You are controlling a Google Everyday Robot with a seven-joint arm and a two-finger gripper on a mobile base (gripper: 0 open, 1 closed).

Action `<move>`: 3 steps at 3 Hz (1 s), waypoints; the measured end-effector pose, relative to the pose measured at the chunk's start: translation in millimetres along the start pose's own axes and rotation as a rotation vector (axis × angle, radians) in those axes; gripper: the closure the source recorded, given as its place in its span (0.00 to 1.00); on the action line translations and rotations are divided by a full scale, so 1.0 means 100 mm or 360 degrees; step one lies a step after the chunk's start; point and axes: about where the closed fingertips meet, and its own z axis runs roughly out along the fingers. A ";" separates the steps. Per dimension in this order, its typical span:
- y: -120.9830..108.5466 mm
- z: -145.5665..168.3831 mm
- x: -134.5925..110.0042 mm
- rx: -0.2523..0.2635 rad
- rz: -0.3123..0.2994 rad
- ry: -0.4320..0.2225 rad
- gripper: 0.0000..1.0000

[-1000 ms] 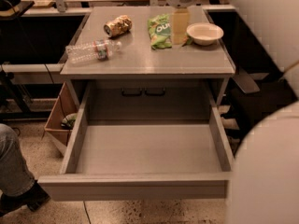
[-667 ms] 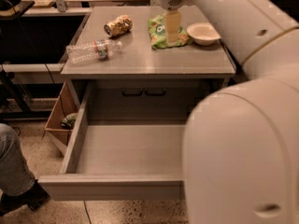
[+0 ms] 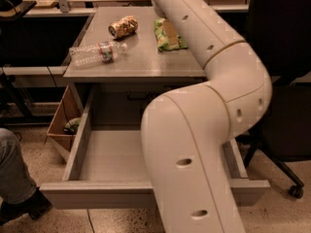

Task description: Place orange can into top drawer

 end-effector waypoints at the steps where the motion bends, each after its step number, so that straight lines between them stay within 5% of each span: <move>1: -0.02 0.07 0.01 0.0006 0.0010 0.0005 0.00; 2: -0.14 0.01 -0.02 0.0087 0.0013 0.0008 0.00; 3: -0.43 -0.14 -0.15 0.0305 0.0059 0.0027 0.00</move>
Offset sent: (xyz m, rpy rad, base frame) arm -0.0102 0.0204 0.0242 0.0195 -0.2026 0.0214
